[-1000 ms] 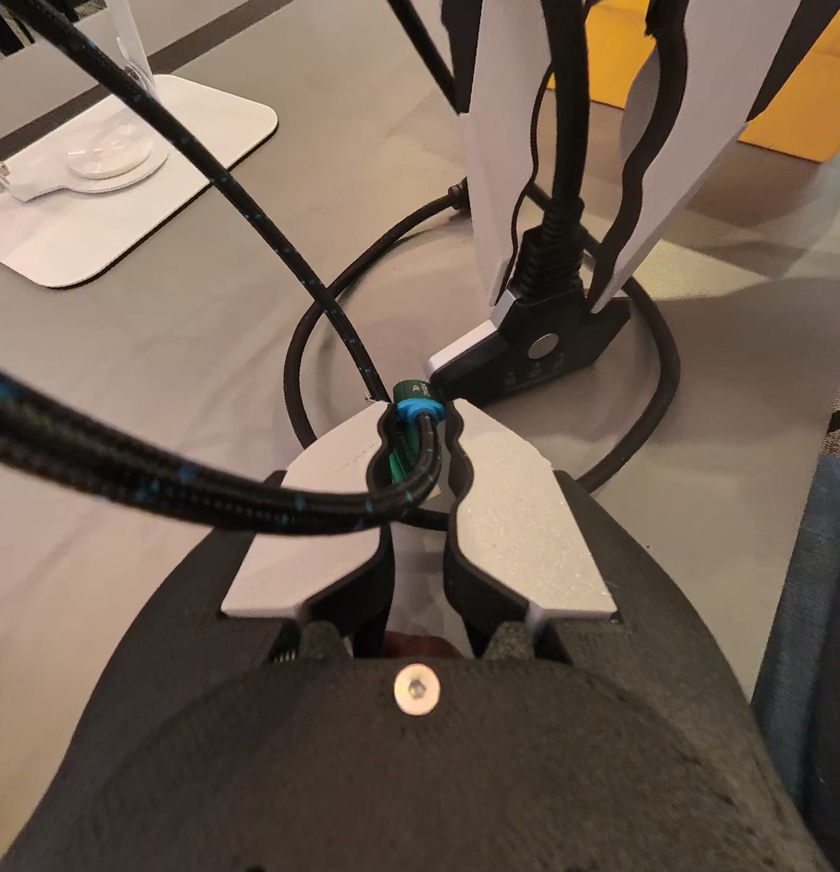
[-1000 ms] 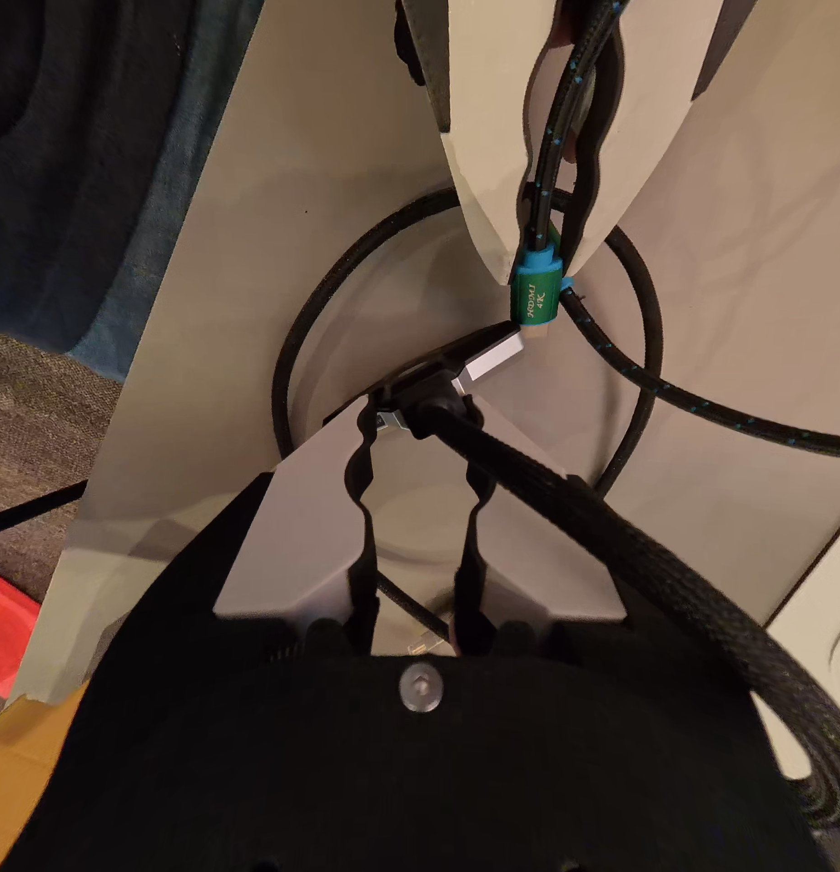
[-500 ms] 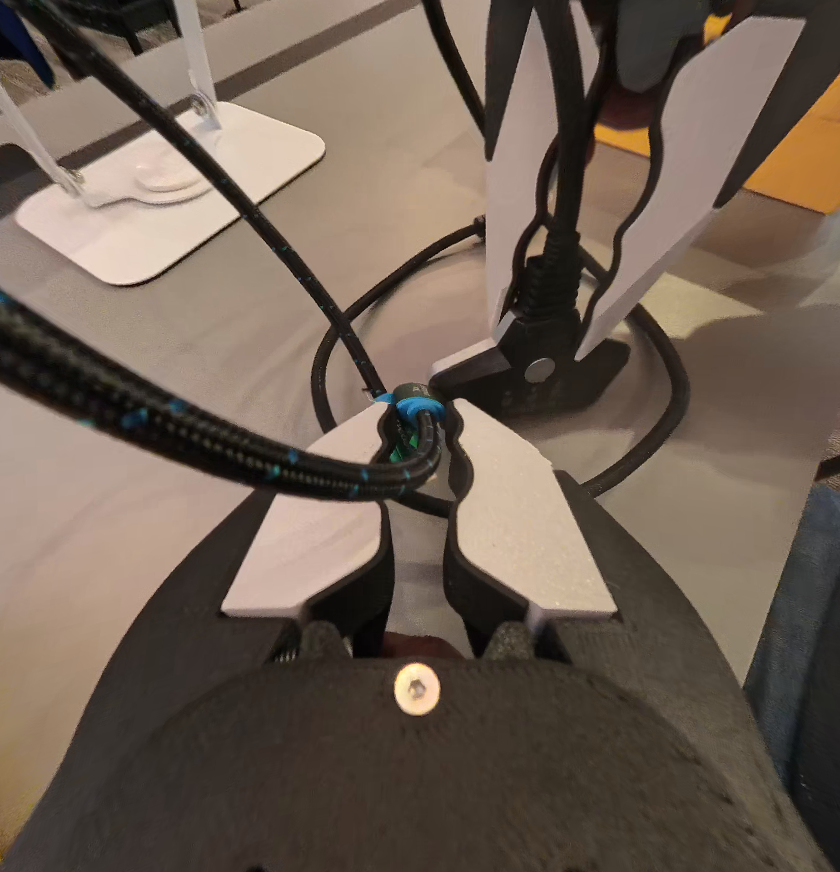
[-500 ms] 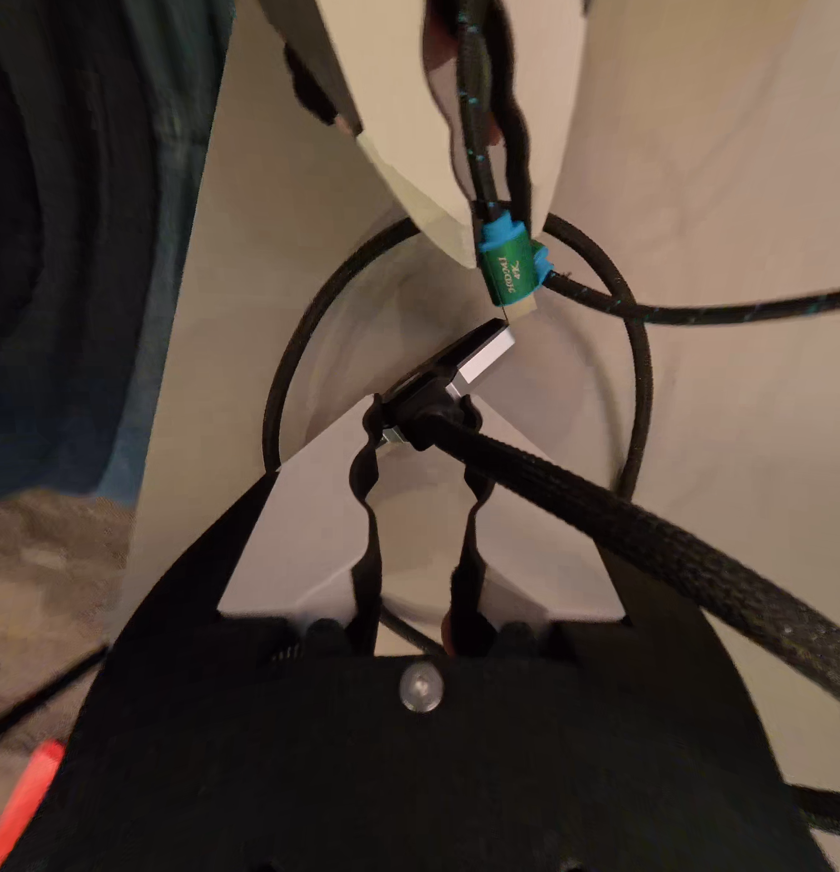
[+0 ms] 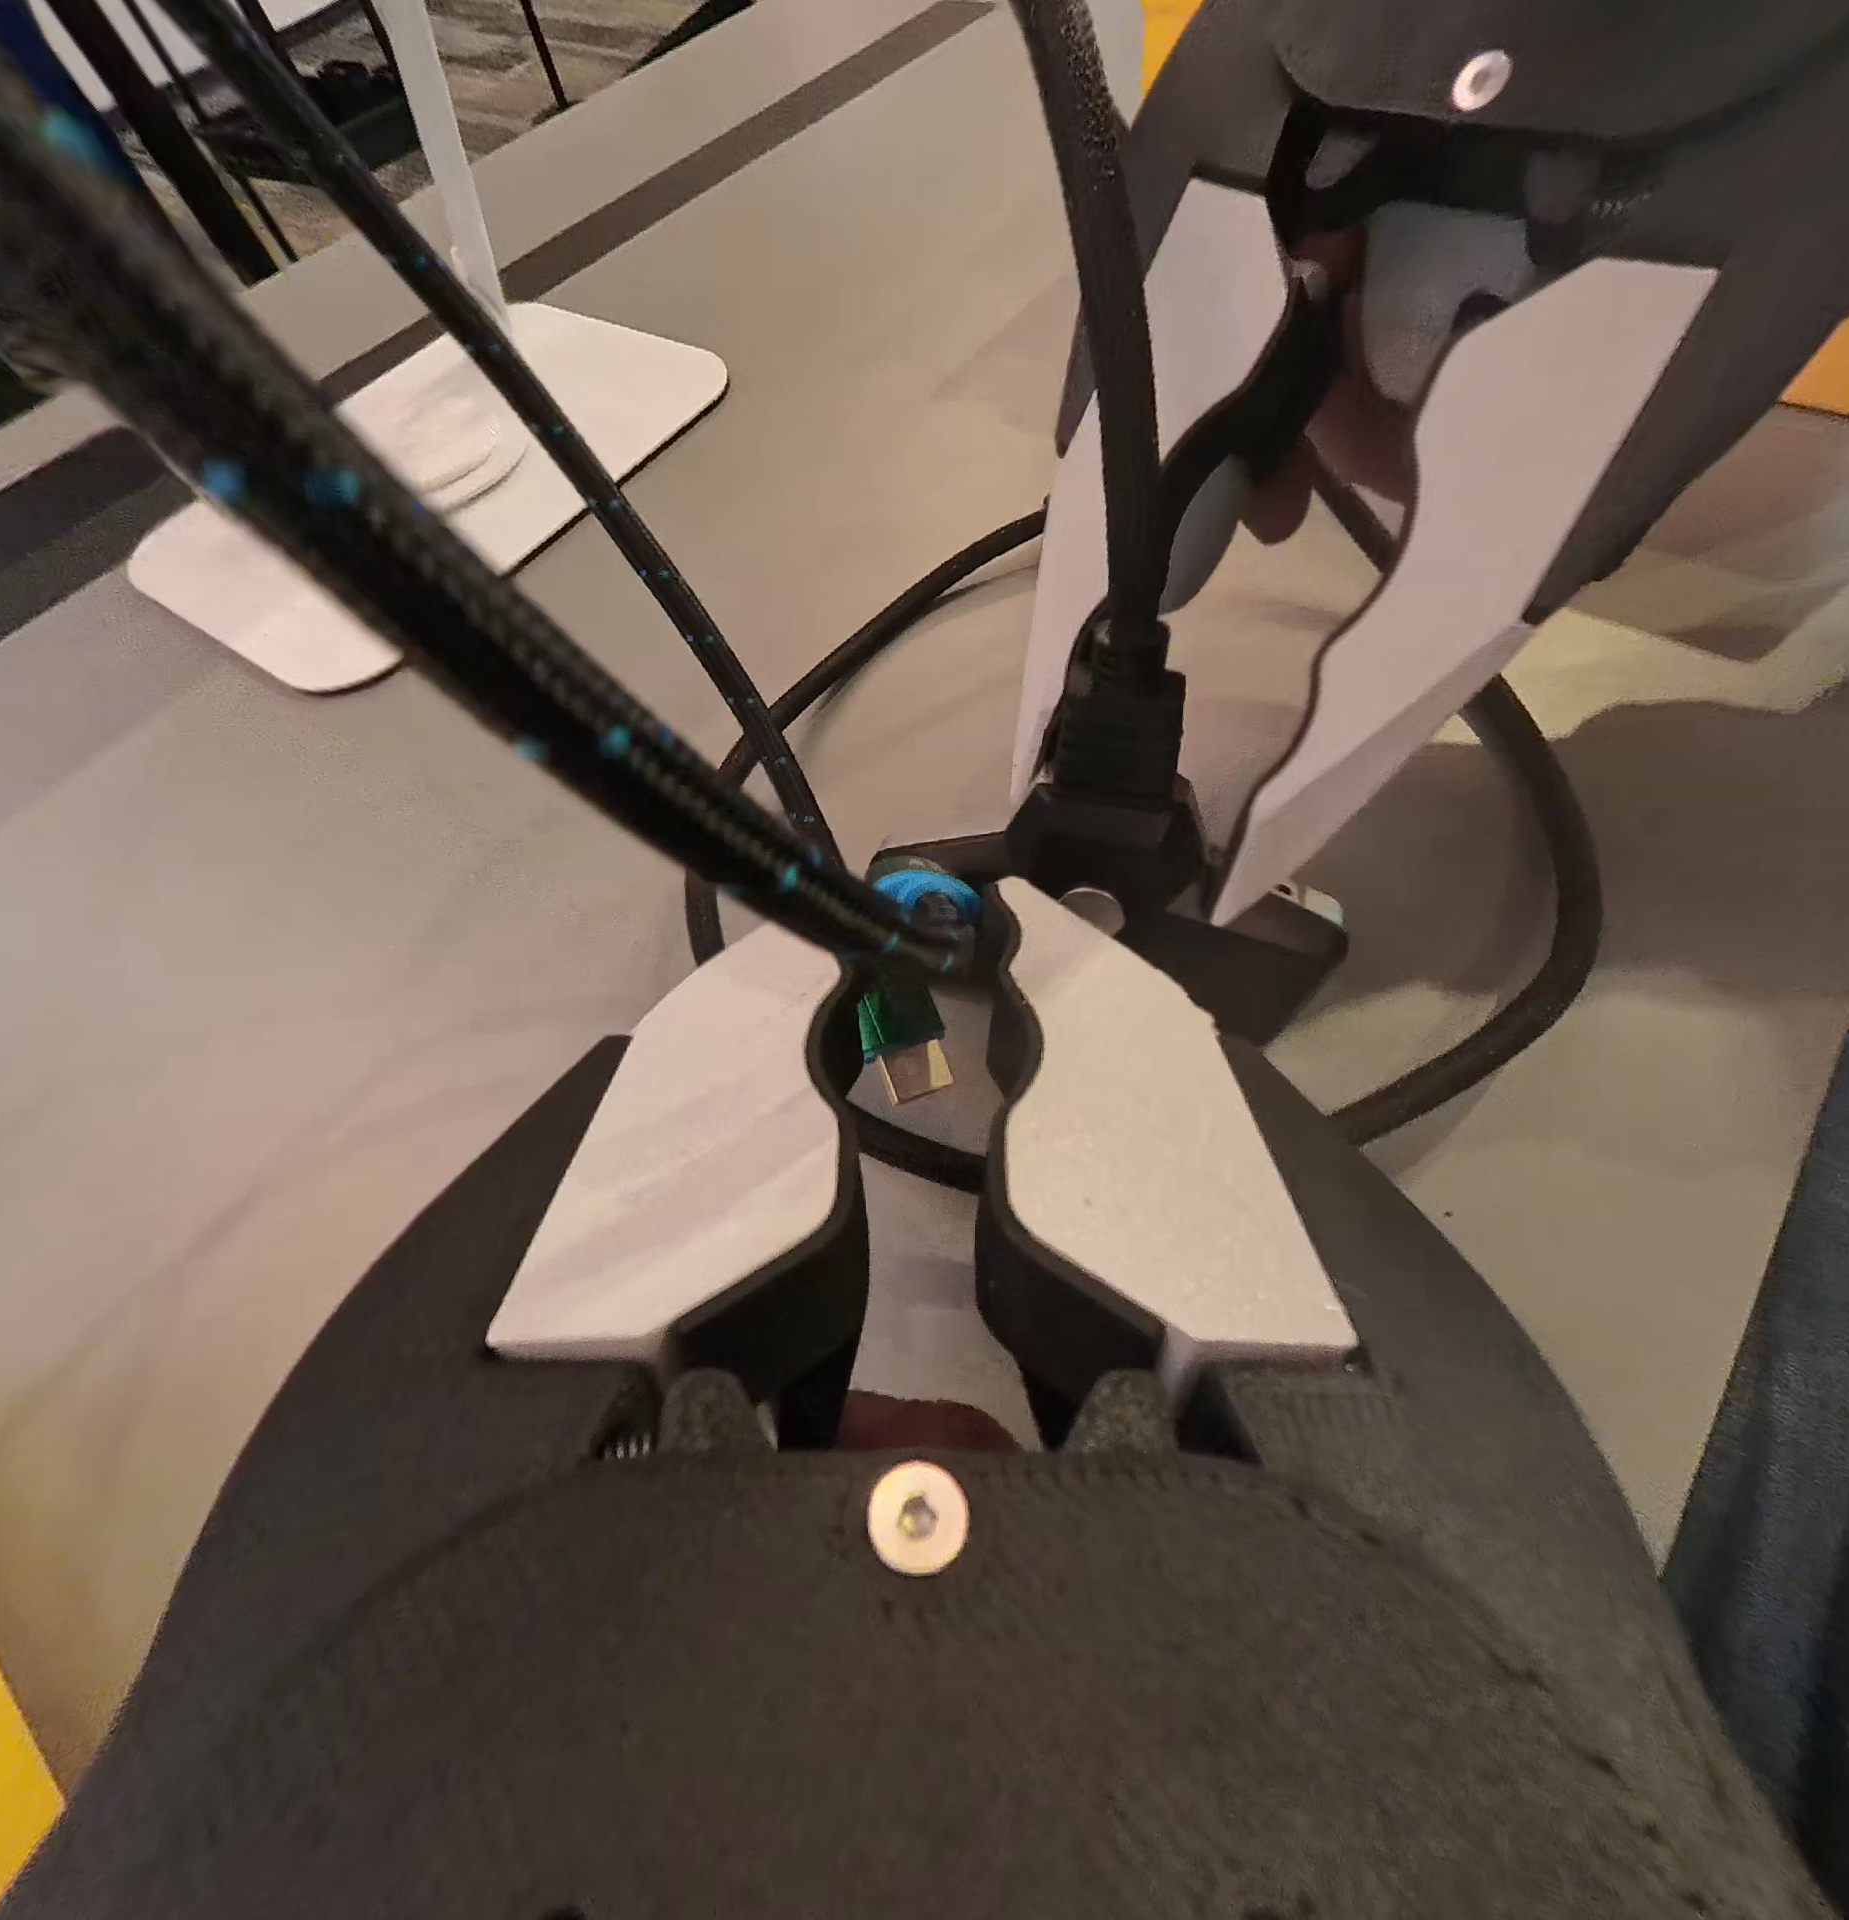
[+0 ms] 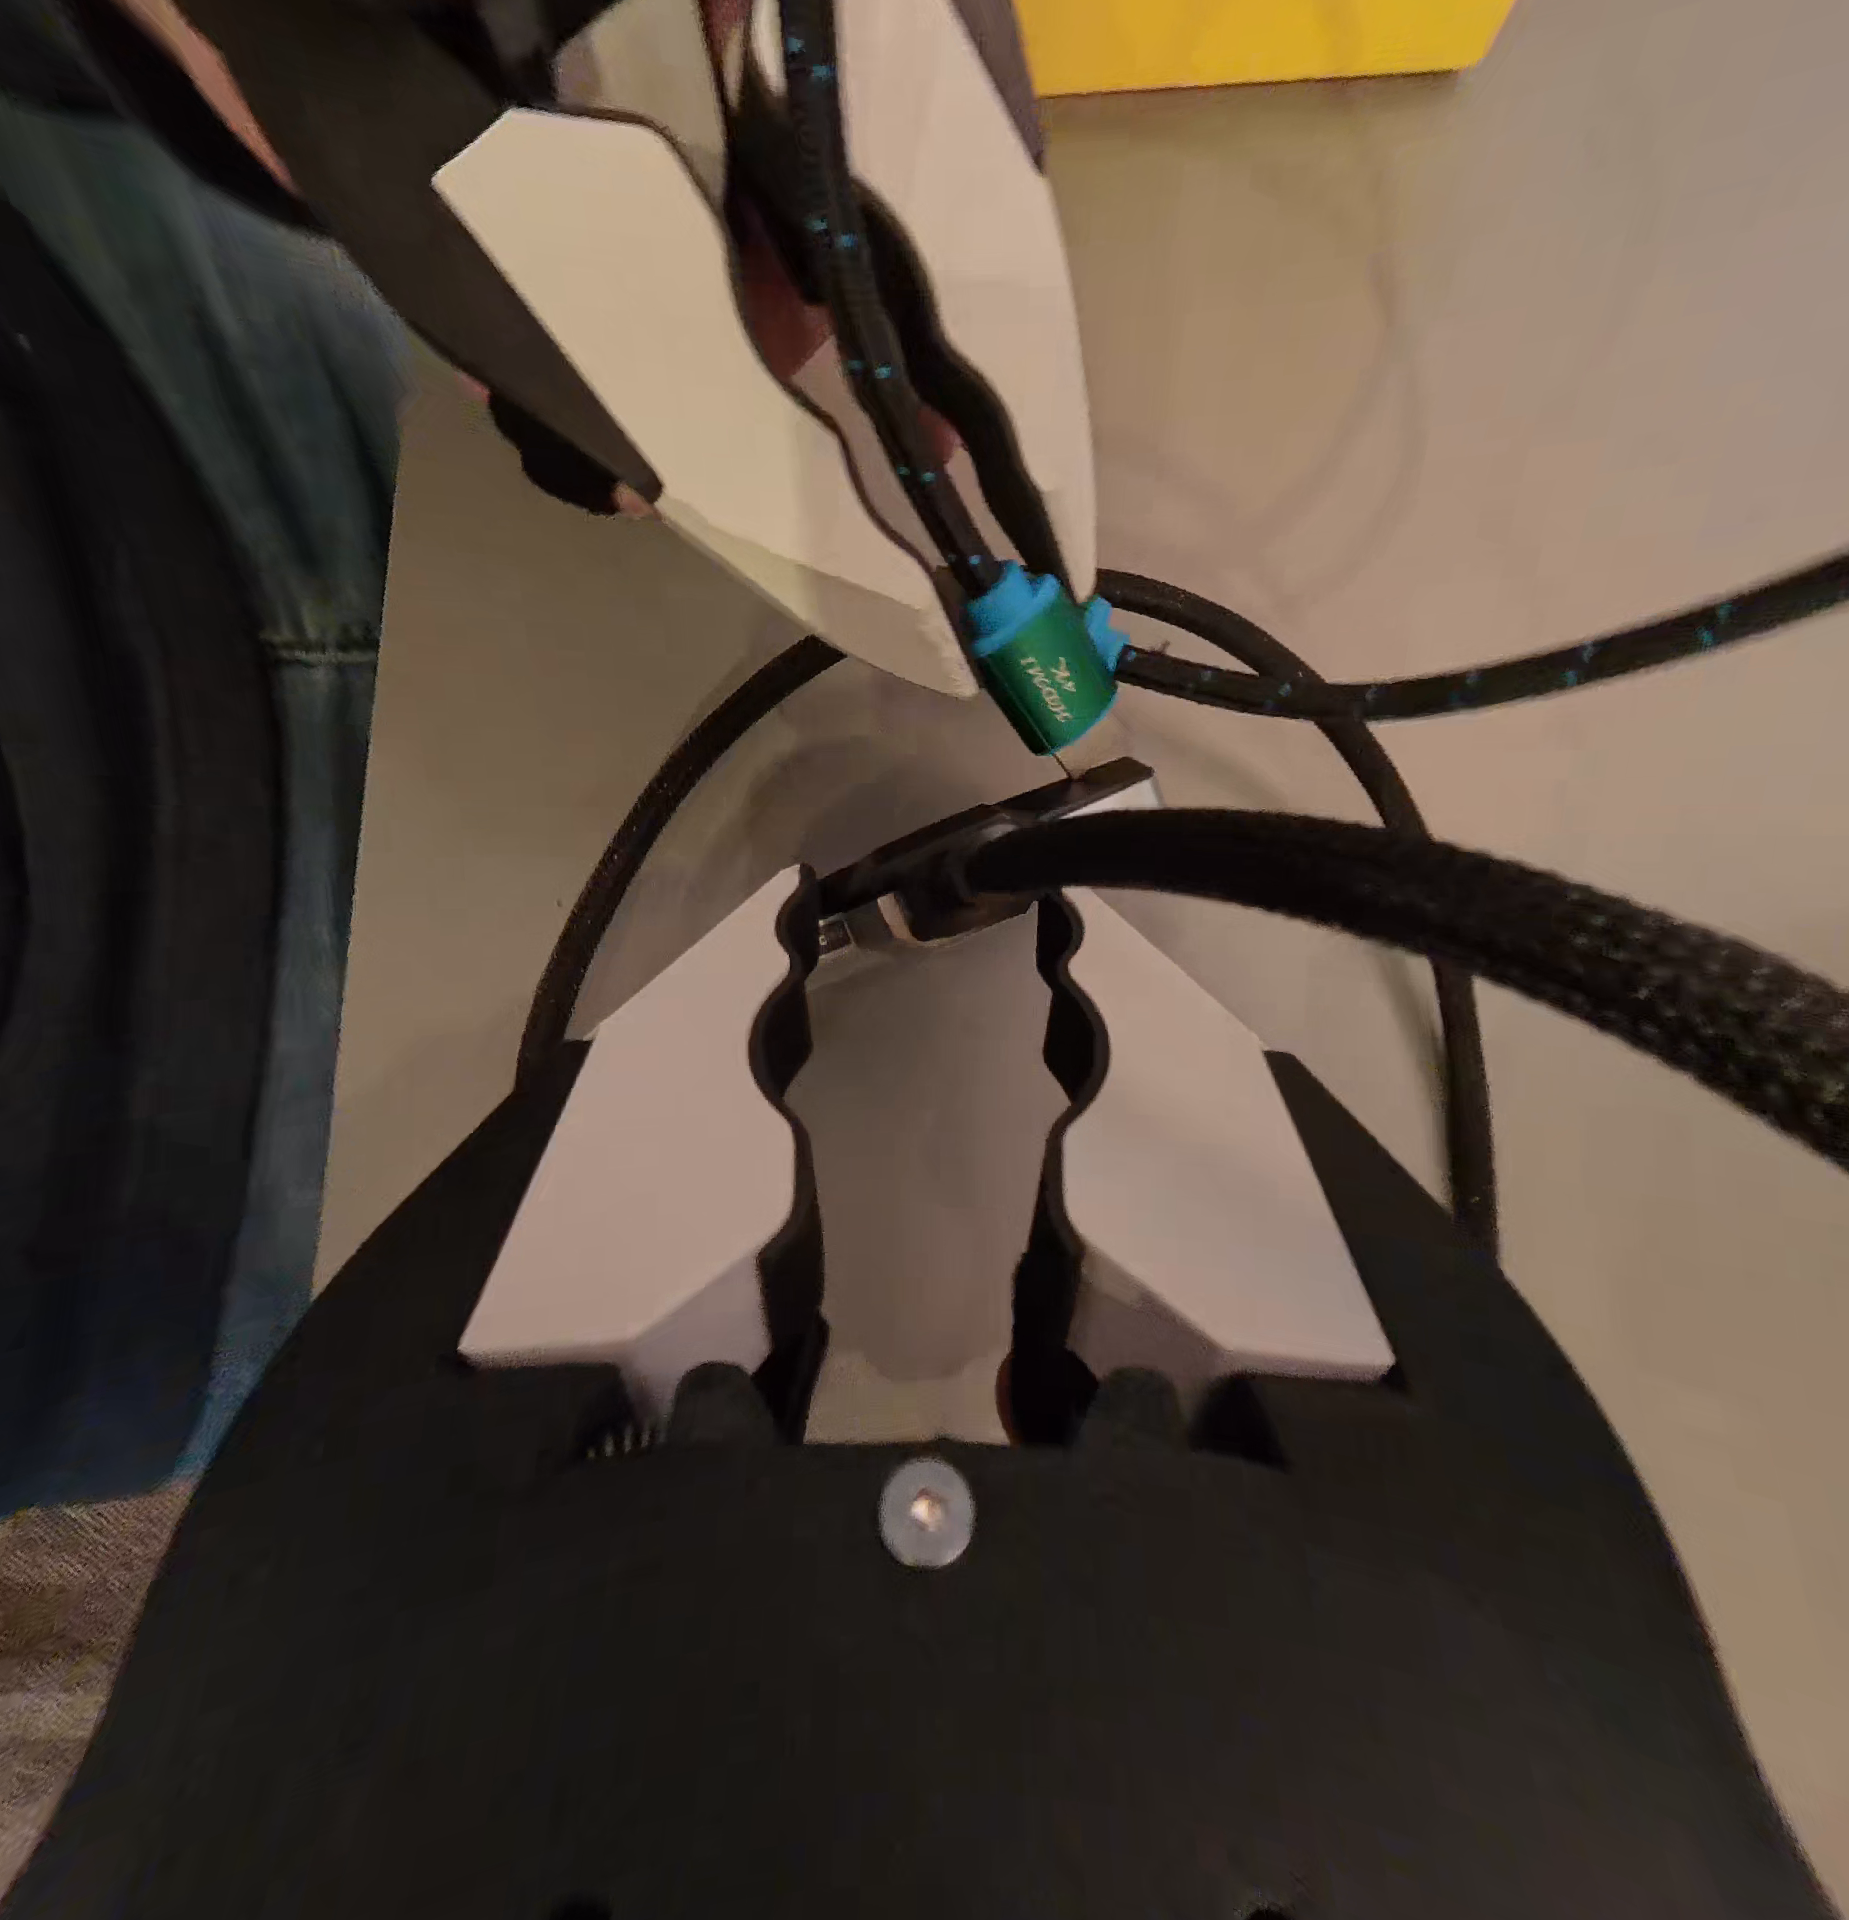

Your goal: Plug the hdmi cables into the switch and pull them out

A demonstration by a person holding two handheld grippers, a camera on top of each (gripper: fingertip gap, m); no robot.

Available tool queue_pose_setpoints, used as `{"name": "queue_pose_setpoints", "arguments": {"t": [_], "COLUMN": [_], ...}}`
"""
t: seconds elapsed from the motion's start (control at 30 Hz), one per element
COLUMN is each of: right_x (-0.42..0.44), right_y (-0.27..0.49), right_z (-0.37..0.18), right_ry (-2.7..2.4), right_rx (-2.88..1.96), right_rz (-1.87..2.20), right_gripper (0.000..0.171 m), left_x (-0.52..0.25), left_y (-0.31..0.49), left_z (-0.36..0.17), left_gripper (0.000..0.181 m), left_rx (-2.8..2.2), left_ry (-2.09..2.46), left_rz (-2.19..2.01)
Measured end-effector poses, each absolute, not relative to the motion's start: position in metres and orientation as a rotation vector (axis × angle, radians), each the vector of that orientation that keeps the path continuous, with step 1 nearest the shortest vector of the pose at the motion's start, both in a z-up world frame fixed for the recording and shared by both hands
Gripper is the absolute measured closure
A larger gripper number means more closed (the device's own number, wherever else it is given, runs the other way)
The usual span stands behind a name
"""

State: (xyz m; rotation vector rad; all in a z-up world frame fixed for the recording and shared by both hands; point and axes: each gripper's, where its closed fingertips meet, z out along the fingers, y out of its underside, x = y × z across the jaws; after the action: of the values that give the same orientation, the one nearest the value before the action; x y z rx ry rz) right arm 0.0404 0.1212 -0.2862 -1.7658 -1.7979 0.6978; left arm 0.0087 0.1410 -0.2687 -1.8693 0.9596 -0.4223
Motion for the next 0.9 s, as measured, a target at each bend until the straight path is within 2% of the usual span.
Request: {"name": "queue_pose_setpoints", "arguments": {"t": [0.5, 0.7, 0.9], "right_x": [0.037, 0.043, 0.043], "right_y": [0.126, 0.122, 0.126], "right_z": [-0.288, -0.287, -0.285], "right_ry": [-2.091, -2.145, -1.964], "right_rx": [-1.538, -1.55, -1.642], "right_rz": [0.564, 0.633, 0.774], "right_gripper": [0.114, 0.133, 0.138], "left_x": [0.013, 0.014, 0.011], "left_y": [0.145, 0.147, 0.148], "left_z": [-0.276, -0.281, -0.28], "left_gripper": [0.163, 0.168, 0.17], "left_rx": [-1.874, -1.878, -1.886], "left_ry": [1.0, 0.986, 0.989], "left_rz": [-0.458, -0.461, -0.437]}}
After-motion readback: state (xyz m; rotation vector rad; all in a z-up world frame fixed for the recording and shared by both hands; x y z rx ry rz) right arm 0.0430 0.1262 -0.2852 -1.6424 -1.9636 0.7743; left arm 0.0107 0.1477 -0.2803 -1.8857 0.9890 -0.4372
